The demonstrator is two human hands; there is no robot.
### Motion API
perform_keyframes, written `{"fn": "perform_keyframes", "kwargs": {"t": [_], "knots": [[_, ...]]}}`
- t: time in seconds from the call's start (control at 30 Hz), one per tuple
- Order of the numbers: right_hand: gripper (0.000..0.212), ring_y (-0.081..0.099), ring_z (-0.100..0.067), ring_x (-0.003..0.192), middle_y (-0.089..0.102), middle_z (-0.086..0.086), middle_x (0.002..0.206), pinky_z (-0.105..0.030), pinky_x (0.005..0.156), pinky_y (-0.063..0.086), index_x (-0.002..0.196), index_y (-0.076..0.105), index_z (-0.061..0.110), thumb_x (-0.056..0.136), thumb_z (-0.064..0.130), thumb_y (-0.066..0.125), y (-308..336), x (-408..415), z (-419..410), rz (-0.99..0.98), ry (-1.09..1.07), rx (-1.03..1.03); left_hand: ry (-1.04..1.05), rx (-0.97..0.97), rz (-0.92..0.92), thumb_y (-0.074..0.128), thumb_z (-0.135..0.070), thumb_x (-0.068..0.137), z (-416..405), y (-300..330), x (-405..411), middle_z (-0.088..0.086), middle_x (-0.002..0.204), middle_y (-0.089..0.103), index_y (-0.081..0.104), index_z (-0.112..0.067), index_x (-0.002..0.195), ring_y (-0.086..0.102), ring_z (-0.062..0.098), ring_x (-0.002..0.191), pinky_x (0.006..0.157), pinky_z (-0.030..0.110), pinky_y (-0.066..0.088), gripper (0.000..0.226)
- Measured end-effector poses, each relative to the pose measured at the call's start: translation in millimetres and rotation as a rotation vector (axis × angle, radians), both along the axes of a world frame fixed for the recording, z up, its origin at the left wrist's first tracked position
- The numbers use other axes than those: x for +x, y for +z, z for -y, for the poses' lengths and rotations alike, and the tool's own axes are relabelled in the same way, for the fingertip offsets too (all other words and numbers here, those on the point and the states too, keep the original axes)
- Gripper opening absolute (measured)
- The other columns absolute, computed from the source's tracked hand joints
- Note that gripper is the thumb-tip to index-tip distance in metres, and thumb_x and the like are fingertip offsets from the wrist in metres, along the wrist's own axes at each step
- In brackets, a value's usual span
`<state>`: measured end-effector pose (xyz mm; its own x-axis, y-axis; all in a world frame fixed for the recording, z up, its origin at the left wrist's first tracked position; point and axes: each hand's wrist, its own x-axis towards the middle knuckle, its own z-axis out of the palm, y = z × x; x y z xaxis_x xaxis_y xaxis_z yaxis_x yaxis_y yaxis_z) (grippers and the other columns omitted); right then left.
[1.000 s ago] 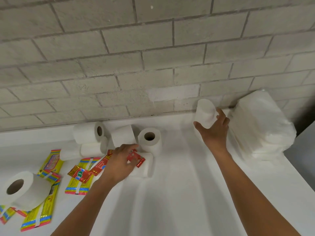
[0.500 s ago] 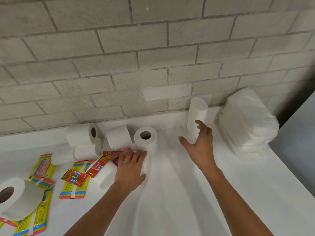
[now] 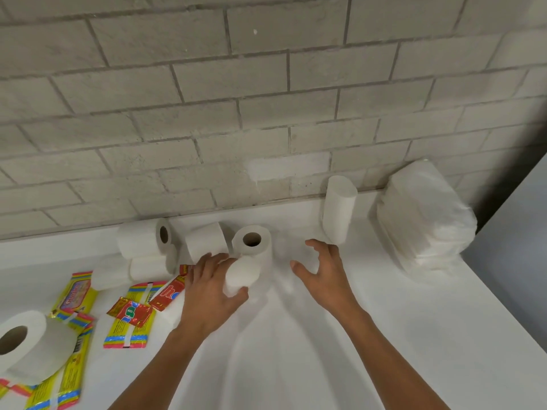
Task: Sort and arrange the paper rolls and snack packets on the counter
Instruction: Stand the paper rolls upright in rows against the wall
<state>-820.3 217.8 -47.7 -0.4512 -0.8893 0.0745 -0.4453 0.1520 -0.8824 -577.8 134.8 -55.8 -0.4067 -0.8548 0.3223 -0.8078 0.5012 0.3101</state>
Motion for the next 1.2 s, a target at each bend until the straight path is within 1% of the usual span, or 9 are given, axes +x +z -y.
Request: {"fn": "perform_keyframes", "kwargs": {"t": [0.1, 0.2, 0.33, 0.57, 0.7, 0.8, 0.9, 1.07, 1.2], "knots": [[0.055, 0.047, -0.014, 0.122, 0.039, 0.011, 0.128, -0.035, 0.101, 0.046, 0.130, 0.044, 0.041, 0.081, 0.053, 0.068, -2, 8, 1, 0.045, 0.069, 0.051, 0.055, 0.037, -0.121, 0.057, -0.065, 0.069, -6, 9, 2, -0.002, 0.130, 0.056, 0.057, -0.029, 0.127, 0.048, 0.024, 0.120, 0.099, 0.045, 0.038, 0.068], [0.059, 0.049, -0.007, 0.115, 0.041, 0.012, 0.127, -0.026, 0.095, 0.046, 0.131, 0.043, 0.041, 0.080, 0.052, 0.070, -4, 16, 0, 0.070, 0.140, 0.089, 0.077, 0.138, -0.274, 0.061, -0.064, 0.070, -13, 17, 1, -0.007, 0.126, 0.052, 0.052, -0.035, 0.131, 0.045, 0.014, 0.113, 0.094, 0.034, 0.040, 0.069], [0.069, 0.048, 0.000, 0.111, 0.041, 0.014, 0.130, -0.019, 0.089, 0.043, 0.138, 0.039, 0.041, 0.080, 0.047, 0.075, -1, 24, -2, 0.113, 0.252, 0.108, -0.005, 0.315, -0.472, 0.079, -0.039, 0.077, -24, 27, -8, -0.025, 0.120, 0.049, 0.046, -0.057, 0.126, 0.050, 0.000, 0.111, 0.091, 0.023, 0.047, 0.061], [0.074, 0.049, 0.000, 0.122, 0.050, 0.026, 0.132, -0.027, 0.098, 0.049, 0.136, 0.040, 0.049, 0.076, 0.032, 0.080, 11, 11, -6, 0.315, 0.445, 0.079, -0.098, 0.434, -0.438, 0.081, -0.035, 0.077, -32, 33, -26, -0.049, 0.116, 0.046, 0.041, -0.070, 0.118, 0.042, -0.024, 0.111, 0.066, -0.001, 0.042, 0.067], [0.064, 0.055, -0.003, 0.119, 0.059, 0.025, 0.122, -0.036, 0.099, 0.053, 0.126, 0.051, 0.047, 0.074, 0.029, 0.082, 8, -2, -9, 0.340, 0.455, 0.071, -0.141, 0.481, -0.408, 0.074, -0.057, 0.069, -31, 33, -37, -0.041, 0.122, 0.049, 0.043, -0.062, 0.128, 0.053, -0.001, 0.111, 0.076, 0.017, 0.053, 0.067], [0.059, 0.055, -0.005, 0.118, 0.060, 0.023, 0.121, -0.037, 0.097, 0.054, 0.122, 0.054, 0.044, 0.072, 0.032, 0.083, 4, -12, -11, 0.324, 0.422, 0.057, -0.178, 0.502, -0.390, 0.072, -0.057, 0.071, -31, 33, -47, -0.038, 0.125, 0.049, 0.041, -0.061, 0.131, 0.056, 0.007, 0.108, 0.077, 0.024, 0.055, 0.068], [0.056, 0.056, -0.002, 0.111, 0.059, 0.025, 0.115, -0.032, 0.091, 0.056, 0.115, 0.054, 0.045, 0.069, 0.035, 0.083, 2, -24, -9, 0.285, 0.357, 0.030, -0.162, 0.467, -0.399, 0.074, -0.046, 0.080, -30, 36, -60, -0.037, 0.124, 0.047, 0.037, -0.061, 0.134, 0.053, -0.001, 0.108, 0.078, 0.017, 0.048, 0.067], [0.054, 0.059, -0.004, 0.098, 0.061, 0.020, 0.107, -0.023, 0.078, 0.053, 0.112, 0.053, 0.034, 0.068, 0.033, 0.086, -5, -43, 13, 0.196, 0.106, -0.001, -0.089, 0.447, -0.497, 0.070, -0.029, 0.090, -24, 36, -71, -0.025, 0.126, 0.055, 0.043, -0.042, 0.140, 0.051, -0.008, 0.109, 0.086, 0.019, 0.046, 0.058], [0.062, 0.060, -0.020, 0.102, 0.061, 0.002, 0.115, -0.040, 0.086, 0.054, 0.121, 0.050, 0.020, 0.070, 0.035, 0.083, -21, -51, 43, 0.108, -0.131, 0.060, -0.069, 0.487, -0.473, 0.068, -0.030, 0.092, -21, 27, -69, -0.026, 0.121, 0.057, 0.045, -0.044, 0.137, 0.051, -0.009, 0.111, 0.091, 0.024, 0.049, 0.053]]}}
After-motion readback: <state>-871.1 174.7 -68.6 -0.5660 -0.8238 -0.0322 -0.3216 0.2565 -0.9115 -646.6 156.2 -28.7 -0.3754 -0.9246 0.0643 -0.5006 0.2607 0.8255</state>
